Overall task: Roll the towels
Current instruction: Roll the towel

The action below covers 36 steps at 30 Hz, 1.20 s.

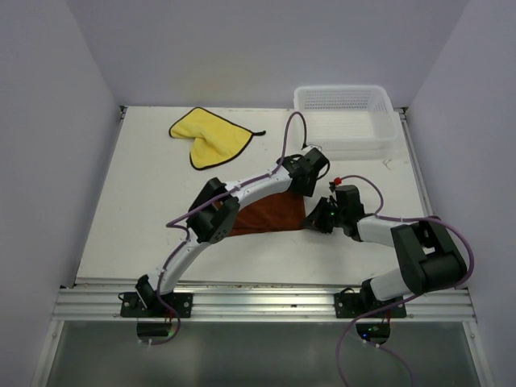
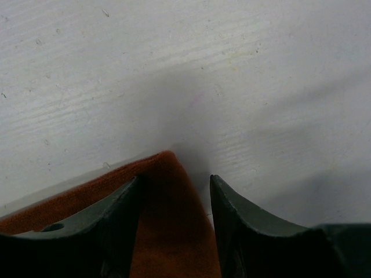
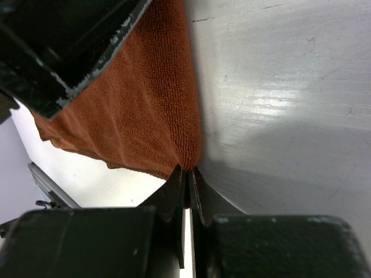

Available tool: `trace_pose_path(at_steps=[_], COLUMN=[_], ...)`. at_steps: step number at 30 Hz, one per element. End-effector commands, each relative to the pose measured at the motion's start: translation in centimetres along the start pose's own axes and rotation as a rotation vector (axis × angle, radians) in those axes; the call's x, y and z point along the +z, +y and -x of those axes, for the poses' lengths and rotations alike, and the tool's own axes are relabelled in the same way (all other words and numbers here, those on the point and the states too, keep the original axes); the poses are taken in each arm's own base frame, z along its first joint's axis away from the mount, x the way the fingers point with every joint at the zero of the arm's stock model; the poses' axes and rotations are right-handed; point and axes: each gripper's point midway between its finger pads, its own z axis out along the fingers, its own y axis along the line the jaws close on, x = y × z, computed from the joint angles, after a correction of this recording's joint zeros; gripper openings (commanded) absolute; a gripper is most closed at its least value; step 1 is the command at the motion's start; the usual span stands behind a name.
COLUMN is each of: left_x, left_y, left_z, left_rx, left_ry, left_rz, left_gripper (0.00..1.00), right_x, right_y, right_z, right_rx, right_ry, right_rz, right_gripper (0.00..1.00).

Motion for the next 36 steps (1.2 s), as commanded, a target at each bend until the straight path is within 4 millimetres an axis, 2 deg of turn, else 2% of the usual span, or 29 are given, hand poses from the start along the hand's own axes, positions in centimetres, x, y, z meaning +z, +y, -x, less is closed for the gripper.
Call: trace_pose_path(at_steps=[1, 6, 11, 17, 19, 20, 21, 22, 23, 25, 26, 27, 28, 29, 31, 32, 34, 35, 36], left_x=[-0.1, 0.4, 0.9, 0.4, 0.2, 0.2, 0.1, -0.2, -0.3, -0.9, -0.7, -0.9, -1.4, -1.3, -2.3, -2.2, -3.2, -3.1, -3.3], left_y=[-0.4, 0.2, 1.0, 1.2, 1.4, 1.4, 1.6, 1.6, 1.7, 1.8, 2.0, 1.6, 2.0, 2.0, 1.8, 1.9, 1.7, 1.8, 1.7], left_z=[1.9, 1.6, 1.6, 4.1, 4.8, 4.9, 5.2, 5.6, 5.5, 6.6, 6.1, 6.6, 7.3, 7.0, 8.5, 8.1, 9.4, 8.9, 9.5], left_rx=[-0.069, -0.081, -0.111, -0.159, -0.17, -0.173, -0.181, -0.186, -0.19, -0.216, -0.22, -0.233, -0.245, -0.248, -0.264, -0.263, -0.276, -0.276, -0.282], left_ry=[-0.041, -0.03, -0.025, -0.068, -0.081, -0.082, -0.086, -0.097, -0.093, -0.127, -0.118, -0.135, -0.154, -0.149, -0.203, -0.201, -0.252, -0.244, -0.271], left_rz=[-0.023, -0.006, -0.007, -0.062, -0.069, -0.074, -0.078, -0.083, -0.089, -0.112, -0.114, -0.144, -0.154, -0.163, -0.198, -0.202, -0.237, -0.244, -0.262], left_gripper=[0.53, 0.45, 0.3, 0.13, 0.11, 0.11, 0.11, 0.11, 0.11, 0.08, 0.08, 0.06, 0.06, 0.05, 0.05, 0.05, 0.05, 0.05, 0.05], right_x=[-0.2, -0.7, -1.0, -1.2, -1.2, -1.6, -1.7, -1.9, -2.3, -2.8, -3.1, -3.3, -3.5, -3.8, -4.0, -4.2, -4.3, -4.6, -4.6], right_y=[-4.2, -4.4, -4.7, -4.8, -4.1, -4.5, -4.5, -3.6, -3.9, -3.3, -3.4, -3.2, -3.3, -3.3, -3.1, -3.2, -2.7, -2.9, -2.4], right_z=[-2.2, -1.9, -2.0, -2.2, -1.5, -2.1, -1.5, -1.6, -1.9, -0.9, -1.1, -0.9, -0.5, -0.6, -0.2, -0.4, -0.2, 0.0, 0.4], right_rx=[0.012, -0.009, -0.04, -0.083, -0.128, -0.131, -0.154, -0.198, -0.216, -0.268, -0.284, -0.297, -0.305, -0.309, -0.321, -0.33, -0.356, -0.368, -0.393], right_ry=[0.042, 0.021, 0.013, 0.019, -0.008, 0.014, -0.016, -0.03, -0.024, -0.064, -0.058, -0.067, -0.087, -0.086, -0.097, -0.094, -0.101, -0.106, -0.114], right_rz=[-0.159, -0.177, -0.195, -0.232, -0.24, -0.276, -0.303, -0.299, -0.331, -0.37, -0.391, -0.399, -0.421, -0.428, -0.437, -0.454, -0.461, -0.486, -0.488], right_gripper=[0.0, 0.0, 0.0, 0.0, 0.0, 0.0, 0.0, 0.0, 0.0, 0.0, 0.0, 0.0, 0.0, 0.0, 0.0, 0.0, 0.0, 0.0, 0.0])
